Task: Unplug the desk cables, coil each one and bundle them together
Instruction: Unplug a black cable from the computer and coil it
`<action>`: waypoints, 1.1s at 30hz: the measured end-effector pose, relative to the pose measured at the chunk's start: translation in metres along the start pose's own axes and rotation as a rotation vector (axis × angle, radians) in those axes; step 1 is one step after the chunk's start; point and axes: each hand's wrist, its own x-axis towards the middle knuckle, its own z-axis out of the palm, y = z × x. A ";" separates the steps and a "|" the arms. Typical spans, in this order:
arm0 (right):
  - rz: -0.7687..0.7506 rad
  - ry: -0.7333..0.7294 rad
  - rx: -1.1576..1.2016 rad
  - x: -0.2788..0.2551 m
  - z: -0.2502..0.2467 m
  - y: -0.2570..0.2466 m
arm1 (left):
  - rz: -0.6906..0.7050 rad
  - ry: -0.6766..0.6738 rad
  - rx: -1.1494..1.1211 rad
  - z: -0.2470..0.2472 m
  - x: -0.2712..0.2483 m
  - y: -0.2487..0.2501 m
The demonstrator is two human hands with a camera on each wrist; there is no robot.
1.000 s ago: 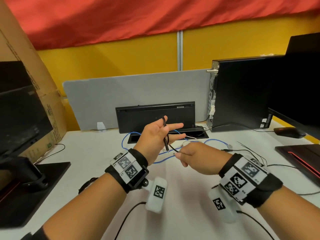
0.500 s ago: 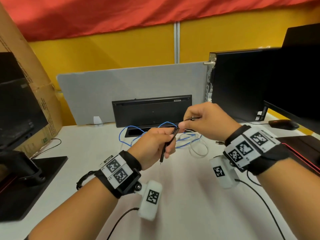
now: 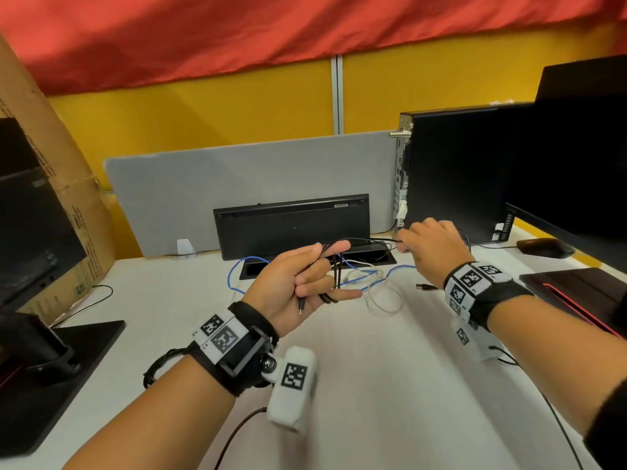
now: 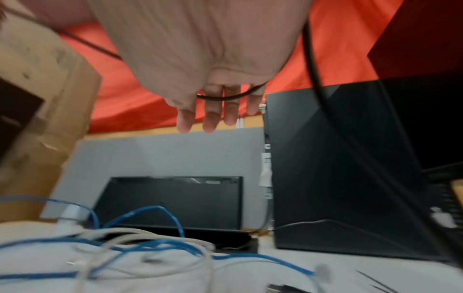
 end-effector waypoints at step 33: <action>-0.454 0.074 0.151 0.008 -0.068 -0.063 | 0.062 0.237 1.091 0.005 0.028 0.013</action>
